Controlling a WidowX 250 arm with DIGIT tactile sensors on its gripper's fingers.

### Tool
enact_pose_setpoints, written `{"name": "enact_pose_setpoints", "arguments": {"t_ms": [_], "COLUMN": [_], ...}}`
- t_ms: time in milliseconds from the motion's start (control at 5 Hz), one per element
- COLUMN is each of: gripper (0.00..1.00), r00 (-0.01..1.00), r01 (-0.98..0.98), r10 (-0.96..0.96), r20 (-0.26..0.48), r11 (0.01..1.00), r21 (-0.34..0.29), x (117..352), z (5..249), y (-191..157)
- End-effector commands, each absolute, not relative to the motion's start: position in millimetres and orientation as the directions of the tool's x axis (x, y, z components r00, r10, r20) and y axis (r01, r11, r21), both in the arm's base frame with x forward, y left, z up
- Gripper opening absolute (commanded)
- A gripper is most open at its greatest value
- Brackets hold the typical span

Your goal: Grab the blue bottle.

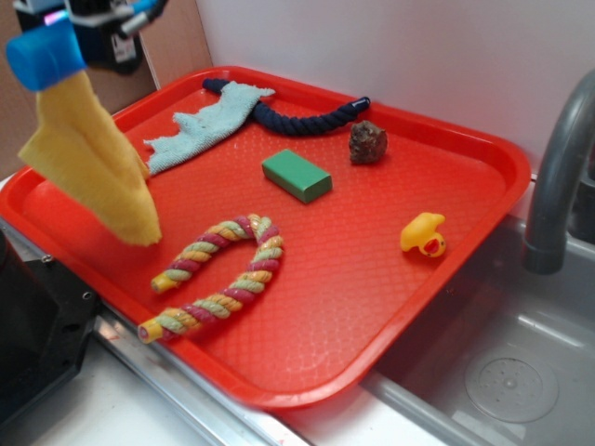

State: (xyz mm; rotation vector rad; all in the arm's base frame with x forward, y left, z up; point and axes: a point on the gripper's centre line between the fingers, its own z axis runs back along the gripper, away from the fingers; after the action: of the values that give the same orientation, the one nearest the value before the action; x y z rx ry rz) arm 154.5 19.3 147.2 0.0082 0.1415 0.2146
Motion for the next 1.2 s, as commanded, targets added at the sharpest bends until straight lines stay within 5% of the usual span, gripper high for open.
{"name": "enact_pose_setpoints", "arguments": {"t_ms": [0,400,800,1000], "gripper": [1.00,1.00,1.00,1.00], "r00": [0.980,0.981,0.991,0.992], "r01": [-0.158,-0.120,0.126,0.107], "r10": [0.162,0.123,-0.125,-0.107], "r20": [-0.118,-0.149,-0.038,-0.061], "r11": [0.987,0.992,0.992,0.994], "r21": [0.044,0.032,0.023,-0.001], "x": [164,172,185,173], "z": [118,91,64,52], "y": [32,37,22,8]}}
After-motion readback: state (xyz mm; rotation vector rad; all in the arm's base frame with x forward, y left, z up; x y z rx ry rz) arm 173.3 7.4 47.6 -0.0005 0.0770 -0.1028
